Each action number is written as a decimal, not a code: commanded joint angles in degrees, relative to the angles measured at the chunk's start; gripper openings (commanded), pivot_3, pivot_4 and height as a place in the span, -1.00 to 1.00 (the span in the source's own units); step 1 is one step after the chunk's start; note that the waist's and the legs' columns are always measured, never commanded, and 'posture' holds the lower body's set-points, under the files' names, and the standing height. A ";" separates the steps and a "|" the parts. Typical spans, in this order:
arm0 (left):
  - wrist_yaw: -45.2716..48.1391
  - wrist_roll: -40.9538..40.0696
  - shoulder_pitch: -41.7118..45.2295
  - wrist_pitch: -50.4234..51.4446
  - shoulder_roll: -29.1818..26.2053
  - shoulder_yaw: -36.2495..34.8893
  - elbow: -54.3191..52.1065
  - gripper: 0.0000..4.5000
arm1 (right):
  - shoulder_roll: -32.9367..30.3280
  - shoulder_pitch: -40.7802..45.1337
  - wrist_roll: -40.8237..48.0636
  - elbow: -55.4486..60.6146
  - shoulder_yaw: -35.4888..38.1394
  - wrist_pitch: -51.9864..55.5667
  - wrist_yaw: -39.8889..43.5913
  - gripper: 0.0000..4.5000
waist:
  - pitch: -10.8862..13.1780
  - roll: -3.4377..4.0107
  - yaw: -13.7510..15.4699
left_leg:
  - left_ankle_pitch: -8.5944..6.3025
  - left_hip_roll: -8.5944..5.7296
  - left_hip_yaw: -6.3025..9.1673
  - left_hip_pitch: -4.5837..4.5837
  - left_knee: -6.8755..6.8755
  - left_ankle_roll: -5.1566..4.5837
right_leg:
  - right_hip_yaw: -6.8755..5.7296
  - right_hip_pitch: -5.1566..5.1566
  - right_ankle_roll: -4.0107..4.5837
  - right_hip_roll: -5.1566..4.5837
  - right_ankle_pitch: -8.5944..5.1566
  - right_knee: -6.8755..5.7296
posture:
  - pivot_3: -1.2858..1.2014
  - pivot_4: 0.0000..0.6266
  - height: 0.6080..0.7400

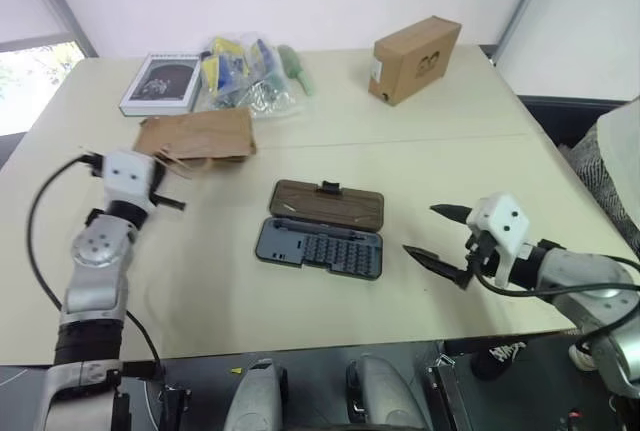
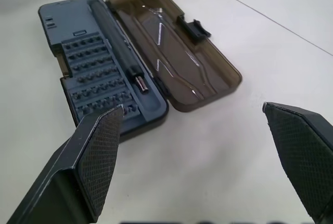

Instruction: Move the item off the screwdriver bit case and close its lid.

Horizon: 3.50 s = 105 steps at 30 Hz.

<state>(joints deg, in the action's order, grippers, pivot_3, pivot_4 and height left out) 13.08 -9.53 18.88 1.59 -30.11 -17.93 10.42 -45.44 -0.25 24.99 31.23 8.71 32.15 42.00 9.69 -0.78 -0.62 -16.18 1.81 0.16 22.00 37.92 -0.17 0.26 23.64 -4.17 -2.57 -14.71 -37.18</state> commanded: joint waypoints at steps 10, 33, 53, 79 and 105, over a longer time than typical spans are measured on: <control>-10.15 -0.51 14.67 4.08 -7.73 -9.57 17.83 -0.98 | 1.11 4.43 -1.10 -2.08 -3.28 -2.32 1.61 1.00 | 0.06 -0.12 0.04 | 0.00 -0.03 0.06 0.03 0.00 0.01 | -0.13 -0.01 0.00 -0.01 0.00 0.02 | 0.03 -0.52 1.00; -8.25 0.02 19.14 -10.86 -10.53 -7.83 32.24 0.54 | 1.64 1.49 -0.69 0.73 -2.30 -1.38 -0.20 1.00 | 0.06 -0.16 0.05 | 0.01 -0.02 0.10 0.08 0.00 0.03 | -0.23 0.00 0.00 -0.09 0.01 0.01 | 0.03 -0.52 1.00; -4.75 -14.21 4.39 14.73 -7.11 -8.93 -19.96 0.99 | 1.64 6.14 -1.82 -3.83 -5.25 -2.80 3.80 1.00 | 0.07 -0.17 -0.05 | 0.02 -0.01 0.12 0.09 0.00 0.04 | -0.21 -0.01 0.02 -0.13 0.01 0.02 | 0.03 -0.52 1.00; 21.21 -3.81 -13.76 3.03 -4.88 11.33 -17.09 0.99 | 5.23 20.09 -6.69 -7.36 -8.37 11.51 -9.67 1.00 | 0.08 -0.13 0.02 | 0.01 0.01 0.09 0.16 0.00 0.04 | -0.13 0.08 0.29 -0.15 -0.14 0.08 | 0.03 -0.52 1.00; 21.50 -5.09 -17.42 7.68 -2.61 10.22 -26.02 0.99 | 12.91 50.42 -24.56 -61.47 -27.59 -13.12 11.91 1.00 | 0.14 -0.03 -0.21 | 0.02 0.01 0.04 0.41 -0.02 0.03 | -0.12 0.43 0.08 -0.13 0.01 0.00 | 0.03 -0.52 1.00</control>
<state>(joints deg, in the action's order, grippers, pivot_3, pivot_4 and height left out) 33.94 -13.19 1.95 8.43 -32.02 -5.98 -12.82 -32.69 48.55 0.82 -29.90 -19.99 20.62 53.21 9.83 -0.81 -0.83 -16.17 1.83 0.21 22.41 37.89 -0.15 0.13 24.08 -4.09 -2.70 -14.69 -37.19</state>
